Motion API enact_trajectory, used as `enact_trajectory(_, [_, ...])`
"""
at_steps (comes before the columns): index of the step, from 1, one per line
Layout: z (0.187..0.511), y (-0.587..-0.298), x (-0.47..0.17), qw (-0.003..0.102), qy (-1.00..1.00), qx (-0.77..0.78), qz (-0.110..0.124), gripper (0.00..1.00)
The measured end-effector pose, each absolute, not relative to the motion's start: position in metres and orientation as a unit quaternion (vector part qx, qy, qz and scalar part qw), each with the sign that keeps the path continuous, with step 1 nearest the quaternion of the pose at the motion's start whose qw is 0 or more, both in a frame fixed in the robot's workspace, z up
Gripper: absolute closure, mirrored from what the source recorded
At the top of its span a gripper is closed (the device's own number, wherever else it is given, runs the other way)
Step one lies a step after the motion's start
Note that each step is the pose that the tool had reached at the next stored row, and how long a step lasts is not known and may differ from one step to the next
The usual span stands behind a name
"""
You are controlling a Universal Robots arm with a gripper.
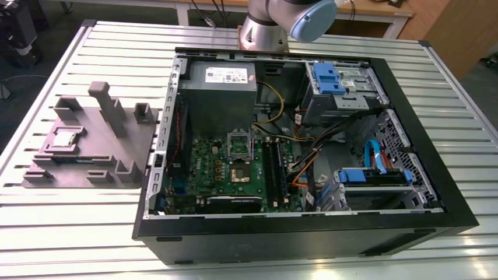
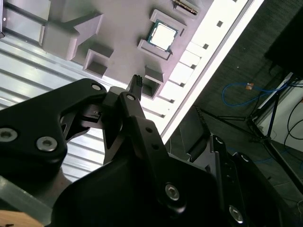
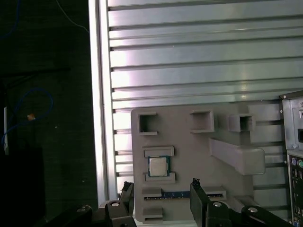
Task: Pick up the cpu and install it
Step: 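Pick up the cpu and move it towards the insertion slot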
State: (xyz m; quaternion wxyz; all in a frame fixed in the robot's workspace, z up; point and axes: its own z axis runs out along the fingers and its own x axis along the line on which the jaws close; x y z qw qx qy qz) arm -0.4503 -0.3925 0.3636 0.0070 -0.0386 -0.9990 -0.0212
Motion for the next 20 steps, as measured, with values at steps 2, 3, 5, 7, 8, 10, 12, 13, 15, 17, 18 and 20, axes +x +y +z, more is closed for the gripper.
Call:
enact_trajectory(2, [0.3636, -0.3925, -0.4503, 0.007, -0.999, -0.039, -0.021, 0.41])
enact_trajectory(3, [0.3635, -0.3925, -0.4503, 0.007, -0.999, -0.038, -0.021, 0.41])
enact_trajectory(5, [0.3629, -0.3925, -0.4503, 0.007, -0.999, -0.029, -0.021, 0.41])
enact_trajectory(7, [0.3623, -0.3925, -0.4504, 0.008, -1.0, -0.014, -0.021, 0.41])
enact_trajectory(8, [0.362, -0.3925, -0.4504, 0.008, -1.0, -0.01, -0.021, 0.41])
enact_trajectory(10, [0.3618, -0.3925, -0.4505, 0.008, -1.0, -0.01, -0.021, 0.41])
enact_trajectory(12, [0.3615, -0.3925, -0.4504, 0.008, -1.0, -0.01, -0.021, 0.41])
enact_trajectory(13, [0.3614, -0.3925, -0.4504, 0.008, -1.0, -0.01, -0.021, 0.41])
enact_trajectory(15, [0.361, -0.3925, -0.4504, 0.008, -1.0, -0.01, -0.021, 0.41])
enact_trajectory(17, [0.3605, -0.3925, -0.4504, 0.008, -1.0, -0.01, -0.021, 0.41])
enact_trajectory(18, [0.3602, -0.3925, -0.4504, 0.008, -1.0, -0.01, -0.021, 0.41])
enact_trajectory(20, [0.3597, -0.3925, -0.4504, 0.008, -1.0, -0.01, -0.021, 0.41])
